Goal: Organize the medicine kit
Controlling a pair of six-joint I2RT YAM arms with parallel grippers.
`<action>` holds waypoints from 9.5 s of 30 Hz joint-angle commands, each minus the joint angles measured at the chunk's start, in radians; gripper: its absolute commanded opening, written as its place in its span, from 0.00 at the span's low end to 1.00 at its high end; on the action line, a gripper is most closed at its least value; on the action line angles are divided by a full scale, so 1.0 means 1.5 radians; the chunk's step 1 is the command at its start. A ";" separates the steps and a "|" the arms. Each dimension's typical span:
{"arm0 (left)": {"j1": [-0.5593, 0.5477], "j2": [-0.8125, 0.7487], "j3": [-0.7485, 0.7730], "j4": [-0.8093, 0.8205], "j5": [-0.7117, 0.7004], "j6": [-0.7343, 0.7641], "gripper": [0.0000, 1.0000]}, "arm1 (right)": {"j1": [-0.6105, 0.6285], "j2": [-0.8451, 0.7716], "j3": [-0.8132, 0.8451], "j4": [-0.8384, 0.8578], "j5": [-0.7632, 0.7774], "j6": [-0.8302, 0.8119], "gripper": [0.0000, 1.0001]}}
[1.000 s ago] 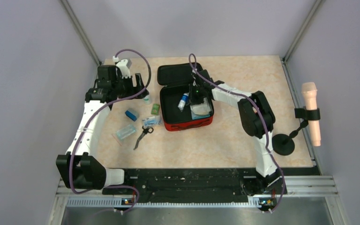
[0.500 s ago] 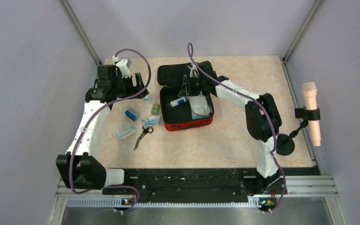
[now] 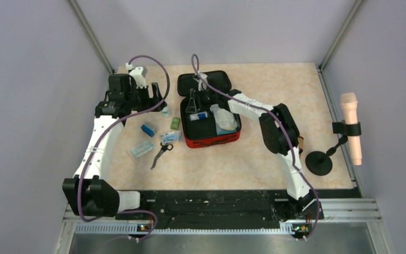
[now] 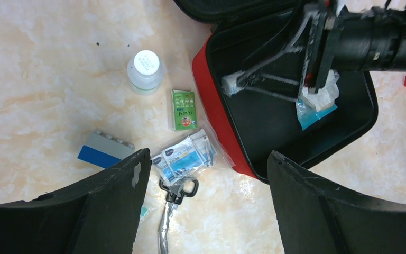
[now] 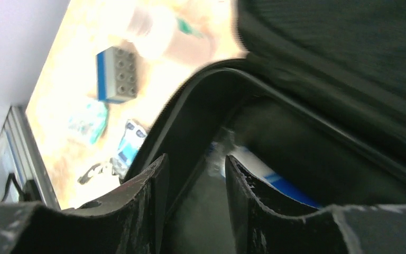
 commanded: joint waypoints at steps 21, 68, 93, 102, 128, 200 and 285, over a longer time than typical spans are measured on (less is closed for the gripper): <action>0.017 -0.033 -0.021 0.038 0.007 0.002 0.85 | 0.016 0.062 0.182 -0.280 -0.103 -0.745 0.46; 0.044 -0.040 -0.039 0.052 0.018 -0.017 0.85 | -0.025 -0.067 -0.039 -0.166 0.417 0.218 0.00; 0.055 -0.055 -0.066 -0.006 -0.017 0.047 0.85 | -0.027 -0.105 -0.009 -0.079 0.216 0.120 0.25; 0.056 -0.087 -0.105 -0.069 -0.178 0.022 0.88 | -0.114 -0.232 -0.048 -0.078 -0.124 0.023 0.45; -0.015 -0.005 -0.358 0.019 -0.221 0.549 0.57 | -0.150 -0.418 -0.227 -0.127 0.000 -0.204 0.50; -0.249 0.472 0.223 0.058 -0.139 -0.197 0.00 | -0.211 -0.523 -0.303 -0.215 0.039 -0.220 0.51; -0.189 0.114 -0.104 -0.100 0.054 0.638 0.55 | -0.210 -0.503 -0.329 -0.167 0.039 -0.190 0.52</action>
